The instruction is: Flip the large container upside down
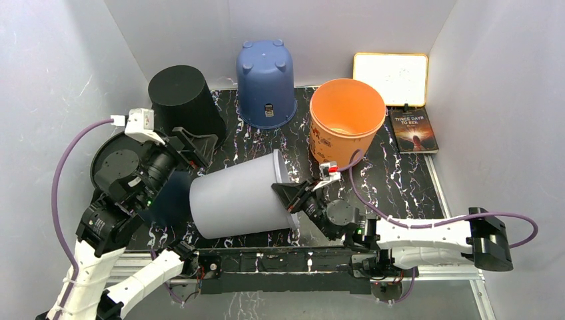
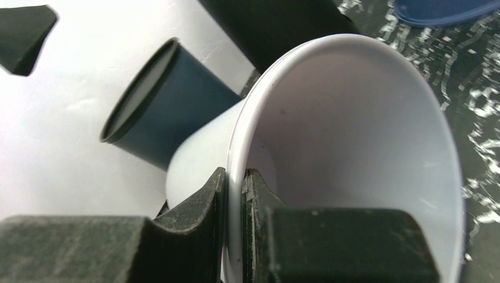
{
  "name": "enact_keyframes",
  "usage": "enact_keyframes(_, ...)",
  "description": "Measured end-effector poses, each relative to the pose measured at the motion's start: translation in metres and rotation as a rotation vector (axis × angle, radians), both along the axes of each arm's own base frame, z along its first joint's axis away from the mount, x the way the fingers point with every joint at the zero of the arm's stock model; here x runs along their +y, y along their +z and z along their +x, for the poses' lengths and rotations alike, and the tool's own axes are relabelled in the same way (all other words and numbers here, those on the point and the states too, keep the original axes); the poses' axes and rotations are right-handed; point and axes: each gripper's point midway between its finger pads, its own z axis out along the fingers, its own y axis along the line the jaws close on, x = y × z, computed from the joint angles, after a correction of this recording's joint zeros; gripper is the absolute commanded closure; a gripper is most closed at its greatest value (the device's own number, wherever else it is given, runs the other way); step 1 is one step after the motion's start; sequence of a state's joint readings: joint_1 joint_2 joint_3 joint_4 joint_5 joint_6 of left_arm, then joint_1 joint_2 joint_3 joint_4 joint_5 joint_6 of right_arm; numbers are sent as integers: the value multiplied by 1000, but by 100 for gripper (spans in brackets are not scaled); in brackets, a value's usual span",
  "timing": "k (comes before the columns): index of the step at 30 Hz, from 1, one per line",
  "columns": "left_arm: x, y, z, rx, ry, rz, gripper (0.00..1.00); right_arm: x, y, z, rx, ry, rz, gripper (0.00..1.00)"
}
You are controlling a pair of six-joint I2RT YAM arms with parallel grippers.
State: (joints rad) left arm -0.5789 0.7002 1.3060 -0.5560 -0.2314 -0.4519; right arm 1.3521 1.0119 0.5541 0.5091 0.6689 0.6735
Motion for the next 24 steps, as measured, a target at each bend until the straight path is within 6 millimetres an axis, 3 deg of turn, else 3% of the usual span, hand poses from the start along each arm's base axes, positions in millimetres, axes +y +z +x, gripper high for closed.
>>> enact_keyframes(5, -4, -13, 3, 28, -7, 11, 2, -17, -38, 6, 88, -70, -23, 91)
enact_keyframes(15, -6, -25, 5, 54, -9, 11, 2, -32, -51, -7, 168, -19, 124, 100)
enact_keyframes(18, -7, -25, 5, 55, -9, 11, 2, -46, -55, -12, 189, 10, 232, 100)
enact_keyframes(24, -8, -26, 6, 61, -13, 14, 2, -73, -53, -1, 207, 1, 406, 100)
